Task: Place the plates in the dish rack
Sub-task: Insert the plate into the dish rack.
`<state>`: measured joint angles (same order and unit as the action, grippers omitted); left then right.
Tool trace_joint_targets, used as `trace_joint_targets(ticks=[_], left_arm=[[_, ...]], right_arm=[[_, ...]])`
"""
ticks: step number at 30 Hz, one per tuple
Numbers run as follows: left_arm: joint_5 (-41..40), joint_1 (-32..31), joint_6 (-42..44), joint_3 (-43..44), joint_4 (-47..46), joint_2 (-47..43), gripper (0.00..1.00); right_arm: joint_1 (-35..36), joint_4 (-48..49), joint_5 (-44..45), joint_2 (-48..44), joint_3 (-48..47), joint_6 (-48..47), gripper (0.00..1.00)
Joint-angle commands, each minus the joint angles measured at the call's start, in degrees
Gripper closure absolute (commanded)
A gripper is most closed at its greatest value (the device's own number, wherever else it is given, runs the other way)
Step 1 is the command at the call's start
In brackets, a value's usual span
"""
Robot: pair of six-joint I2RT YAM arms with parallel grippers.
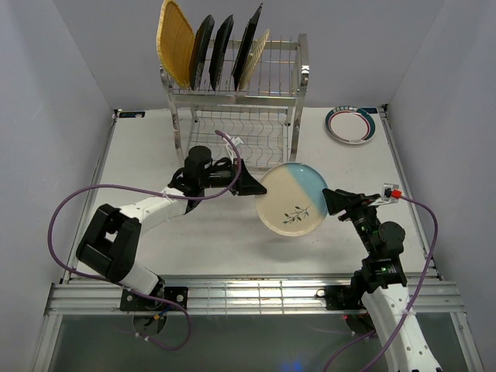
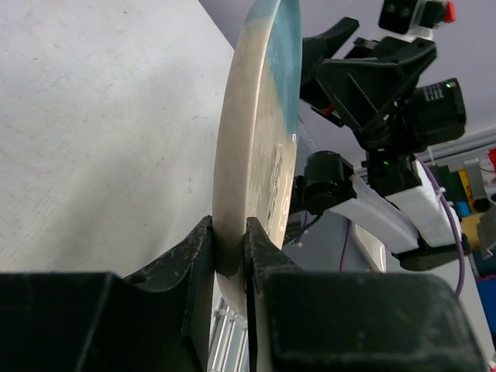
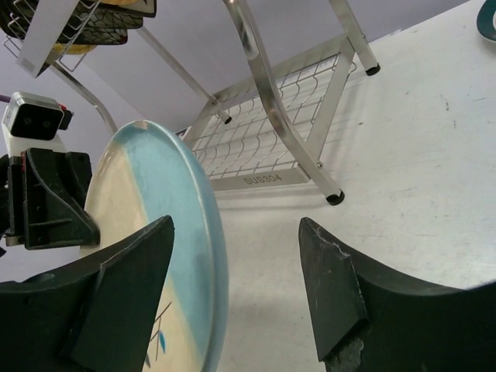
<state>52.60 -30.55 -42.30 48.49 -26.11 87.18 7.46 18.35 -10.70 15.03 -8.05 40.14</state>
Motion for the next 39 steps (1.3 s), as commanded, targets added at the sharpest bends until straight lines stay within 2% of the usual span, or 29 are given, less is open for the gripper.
trace_joint_targets(ticks=[1, 3, 7, 9, 11, 12, 16, 21, 24, 28, 32, 34, 36, 39], left_arm=[[-7.05, 0.57, 2.13, 3.10, 1.65, -7.01, 1.00], [-12.31, 0.57, 3.45, 3.28, 4.04, -8.07, 1.00], [-16.38, 0.57, 5.47, 4.77, 8.79, -8.52, 1.00], [-18.75, 0.57, 6.27, 5.21, 10.81, -8.25, 1.00], [-21.64, 0.57, 7.32, 5.91, 12.66, -8.25, 1.00], [-22.71, 0.57, 7.58, 6.09, 13.10, -8.42, 1.00], [-26.58, 0.49, 8.73, 7.05, 16.08, -8.60, 1.00], [-32.72, 0.49, 8.21, 8.46, 18.72, -8.08, 1.00], [-33.70, 0.40, 7.94, 8.46, 18.90, -8.16, 1.00], [-35.11, 0.40, 7.50, 8.37, 19.08, -8.86, 1.00], [-36.60, -0.13, 6.71, 8.46, 19.52, -9.31, 1.00], [-38.09, -1.00, 6.45, 8.81, 20.56, -9.57, 1.00], [-42.74, -2.75, 6.18, 9.16, 21.71, -9.74, 1.00], [-51.00, -5.91, 6.01, 11.53, 25.75, -9.22, 1.00]], right_arm=[[-0.26, -2.08, 1.21, -1.22, -3.71, -4.19, 0.27], [-0.26, -4.10, 1.12, -1.40, -4.95, -6.03, 0.26], [-0.26, -7.62, 0.42, -1.67, -7.32, -8.58, 0.22], [-0.26, -8.59, -0.98, -1.23, -8.37, -10.25, 0.13], [-0.26, -8.42, -3.35, -0.35, -9.52, -11.57, 0.13], [-0.26, -8.50, -4.41, 0.43, -10.22, -12.01, 0.07], [-0.17, -8.07, -10.12, 5.35, -12.77, -13.24, 0.02], [0.44, -7.54, -10.04, 6.94, -13.92, -13.95, 0.03], [0.80, -7.45, -9.43, 9.14, -15.32, -14.39, 0.03], [2.73, -7.10, -8.47, 15.80, -18.92, -15.09, 0.03], [8.25, -8.06, -3.29, 21.87, -24.18, -17.28, 0.03], [14.05, -8.07, 1.70, 24.86, -25.60, -19.47, 0.03], [21.05, -7.80, 6.54, 26.01, -26.48, -21.06, 0.03], [28.01, -5.97, 14.90, 26.81, -25.09, -24.58, 0.03]])
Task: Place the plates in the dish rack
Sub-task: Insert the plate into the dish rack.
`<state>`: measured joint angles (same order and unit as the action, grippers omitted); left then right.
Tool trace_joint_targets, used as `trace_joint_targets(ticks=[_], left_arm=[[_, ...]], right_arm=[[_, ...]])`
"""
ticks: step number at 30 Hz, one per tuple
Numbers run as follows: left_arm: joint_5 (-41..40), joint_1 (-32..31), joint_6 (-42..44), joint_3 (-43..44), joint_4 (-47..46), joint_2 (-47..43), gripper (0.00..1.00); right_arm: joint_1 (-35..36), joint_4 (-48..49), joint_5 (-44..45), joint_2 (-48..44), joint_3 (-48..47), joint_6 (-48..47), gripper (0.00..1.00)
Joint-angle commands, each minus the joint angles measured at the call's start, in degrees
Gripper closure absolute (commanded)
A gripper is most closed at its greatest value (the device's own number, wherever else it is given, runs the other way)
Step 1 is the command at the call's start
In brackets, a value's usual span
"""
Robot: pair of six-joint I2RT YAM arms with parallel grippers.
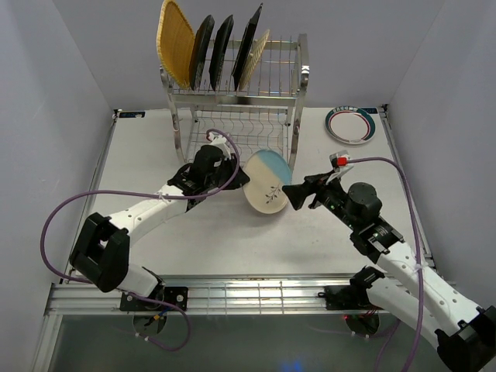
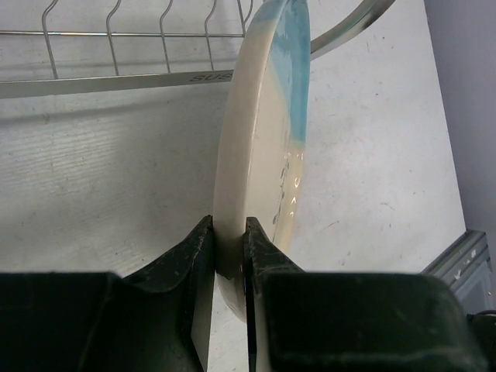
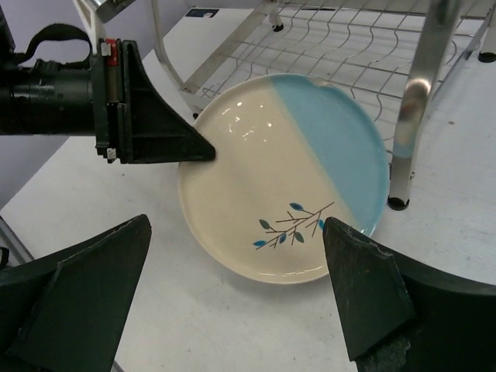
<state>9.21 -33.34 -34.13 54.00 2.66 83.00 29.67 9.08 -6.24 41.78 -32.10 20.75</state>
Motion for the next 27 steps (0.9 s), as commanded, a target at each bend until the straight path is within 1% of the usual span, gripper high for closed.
trace_joint_targets(ticks=[1, 4, 6, 8, 9, 10, 14, 15, 16, 18, 23, 26, 27], left_arm=[[-9.63, -3.91, -2.34, 6.64, -0.14, -5.04, 1.00], [-15.70, -6.38, -3.05, 7.44, 1.38, -5.04, 1.00], [-18.25, -7.69, -4.01, 7.70, 2.00, -5.13, 1.00], [-19.05, -8.14, -5.06, 7.96, 3.23, -5.13, 1.00], [-19.93, -8.58, -5.59, 8.49, 3.67, -5.04, 1.00], [-20.54, -8.76, -6.47, 8.75, 4.98, -5.13, 1.00], [-21.34, -9.81, -7.70, 8.76, 6.04, -6.53, 1.00], [-21.25, -10.16, -7.88, 8.67, 6.05, -6.88, 1.00], [-21.25, -10.42, -7.97, 8.41, 6.13, -7.32, 1.00], [-20.82, -10.86, -7.71, 8.67, 6.48, -7.94, 1.00], [-21.16, -11.04, -8.76, 9.72, 9.03, -8.38, 1.00], [-21.25, -11.04, -9.29, 9.72, 9.38, -8.73, 1.00], [-21.25, -11.04, -9.72, 9.72, 9.47, -8.82, 1.00]], right_arm=[[7.23, 4.36, 12.98, -0.47, -0.25, -5.98, 0.03], [12.15, 8.58, 16.68, -1.44, 3.35, -9.50, 0.02], [15.48, 10.59, 18.54, -1.44, 4.58, -11.96, 0.00], [17.69, 11.66, 21.78, -0.91, 5.73, -13.36, 0.00], [20.14, 12.18, 22.93, -0.13, 5.99, -14.94, 0.00], [21.38, 12.88, 25.72, 0.49, 6.17, -15.82, 0.04], [28.76, 15.43, 34.08, 4.18, 6.34, -20.39, 0.04], [32.17, 16.66, 35.67, 5.75, 6.69, -22.14, 0.04], [33.77, 17.80, 38.55, 6.47, 6.87, -24.94, 0.04], [37.80, 21.14, 40.86, 8.48, 7.57, -27.07, 0.04], [42.74, 27.12, 45.61, 12.53, 9.07, -30.77, 0.04], [45.82, 30.72, 49.73, 17.01, 9.16, -33.13, 0.04], [47.22, 33.34, 50.88, 19.63, 9.16, -33.93, 0.04]])
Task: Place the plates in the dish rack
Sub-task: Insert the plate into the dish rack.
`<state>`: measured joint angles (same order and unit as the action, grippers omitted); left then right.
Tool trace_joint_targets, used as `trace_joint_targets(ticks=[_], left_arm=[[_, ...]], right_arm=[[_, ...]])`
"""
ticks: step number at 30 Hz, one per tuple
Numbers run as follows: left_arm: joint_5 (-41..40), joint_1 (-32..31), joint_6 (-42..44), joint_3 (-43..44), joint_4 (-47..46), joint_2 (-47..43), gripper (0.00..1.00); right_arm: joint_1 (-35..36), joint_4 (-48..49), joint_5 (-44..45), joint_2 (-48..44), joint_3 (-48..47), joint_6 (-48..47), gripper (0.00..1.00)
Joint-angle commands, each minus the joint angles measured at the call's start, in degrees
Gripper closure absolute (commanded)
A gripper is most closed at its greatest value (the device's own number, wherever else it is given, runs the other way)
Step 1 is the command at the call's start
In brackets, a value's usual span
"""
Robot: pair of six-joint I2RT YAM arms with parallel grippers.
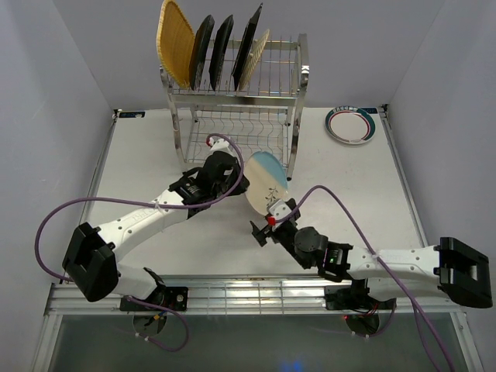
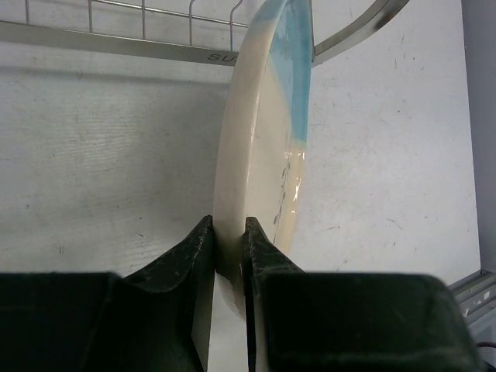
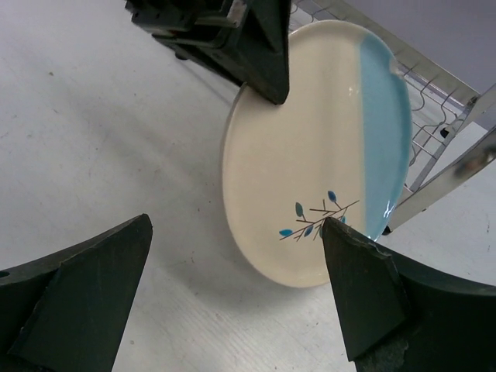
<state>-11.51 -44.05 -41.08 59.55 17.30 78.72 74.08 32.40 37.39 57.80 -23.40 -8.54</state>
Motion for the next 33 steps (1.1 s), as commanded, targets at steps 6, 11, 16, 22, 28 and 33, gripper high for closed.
trace_joint_targets(ticks=[6, 11, 16, 22, 28, 33], left_arm=[[-1.67, -0.33, -4.53, 6.71, -0.70, -3.57, 1.00], [-2.64, -0.33, -5.68, 6.72, 1.16, -4.18, 1.00], [-3.61, -0.33, -6.03, 7.16, 2.12, -4.10, 1.00], [-3.52, -0.33, -6.47, 7.25, 2.65, -3.83, 1.00], [-2.99, -0.25, -6.73, 7.34, 3.35, -3.75, 1.00], [-2.38, -0.33, -6.82, 7.60, 3.79, -4.10, 1.00]], right_arm=[[5.19, 19.53, 11.92, 11.18, 0.72, -11.32, 0.05], [5.46, 27.97, 13.59, 15.75, 1.25, -14.58, 0.08], [5.54, 35.44, 17.02, 23.75, -0.68, -18.53, 0.09], [5.54, 42.12, 20.79, 31.84, -4.98, -22.66, 0.12], [5.19, 48.89, 22.20, 35.89, -6.31, -25.92, 0.22], [4.05, 49.51, 21.68, 36.77, -6.31, -25.30, 0.34]])
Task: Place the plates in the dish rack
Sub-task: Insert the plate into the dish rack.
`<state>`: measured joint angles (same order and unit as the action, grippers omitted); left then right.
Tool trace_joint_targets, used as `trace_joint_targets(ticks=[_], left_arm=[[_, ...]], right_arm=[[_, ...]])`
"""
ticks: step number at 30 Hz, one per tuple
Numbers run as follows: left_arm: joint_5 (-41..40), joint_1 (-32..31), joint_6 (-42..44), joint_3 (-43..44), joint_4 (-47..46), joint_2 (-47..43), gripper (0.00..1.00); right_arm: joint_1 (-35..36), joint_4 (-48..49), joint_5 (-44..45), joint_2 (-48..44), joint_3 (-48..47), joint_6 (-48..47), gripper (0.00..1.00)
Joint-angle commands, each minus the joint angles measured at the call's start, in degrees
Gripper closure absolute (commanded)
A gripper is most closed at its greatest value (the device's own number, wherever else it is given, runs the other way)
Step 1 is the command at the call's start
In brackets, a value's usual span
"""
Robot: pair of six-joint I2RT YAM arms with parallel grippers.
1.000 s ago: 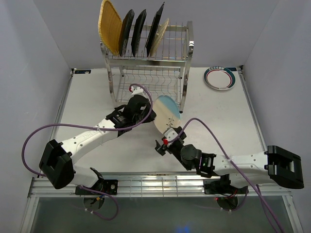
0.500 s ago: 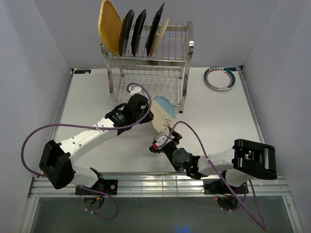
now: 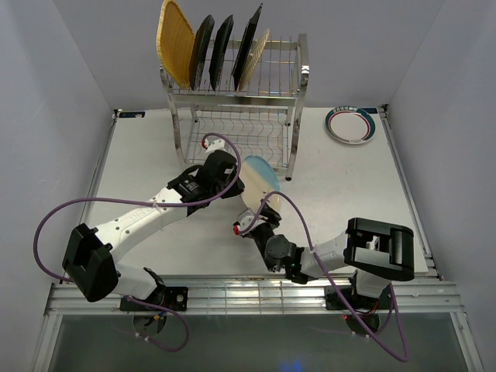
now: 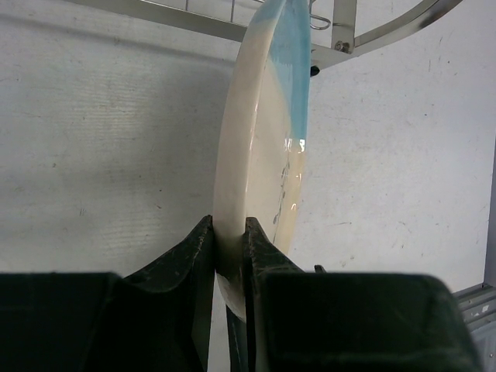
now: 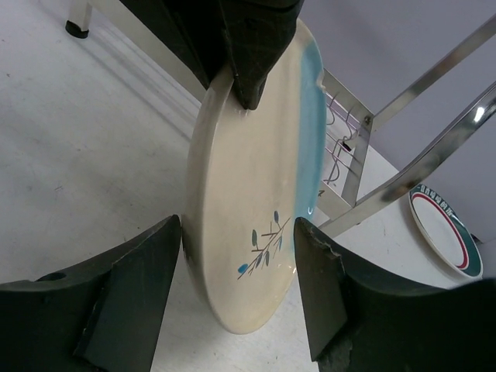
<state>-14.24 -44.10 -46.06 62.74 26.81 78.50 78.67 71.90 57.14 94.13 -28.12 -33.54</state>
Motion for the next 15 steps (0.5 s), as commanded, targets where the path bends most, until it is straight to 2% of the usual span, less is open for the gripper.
trace_joint_targets(ticks=[1, 11, 14, 15], left_arm=[[0.61, -0.20, -1.75, 4.41, -5.71, -3.97, 1.00], [1.67, -0.29, -1.92, 4.76, -4.92, -4.49, 1.00], [1.85, -0.29, -1.84, 4.67, -4.84, -4.85, 1.00], [1.93, -0.20, -1.75, 4.58, -4.92, -5.02, 1.00]], right_arm=[[-0.63, 10.02, 1.83, 0.62, -1.59, -0.12, 0.35], [-1.51, 11.86, 1.65, 4.22, -2.99, -1.09, 0.37], [-1.68, 14.76, 2.09, 5.19, -2.64, -2.49, 0.43], [-1.68, 15.72, 2.18, 5.19, -2.38, -2.67, 0.51]])
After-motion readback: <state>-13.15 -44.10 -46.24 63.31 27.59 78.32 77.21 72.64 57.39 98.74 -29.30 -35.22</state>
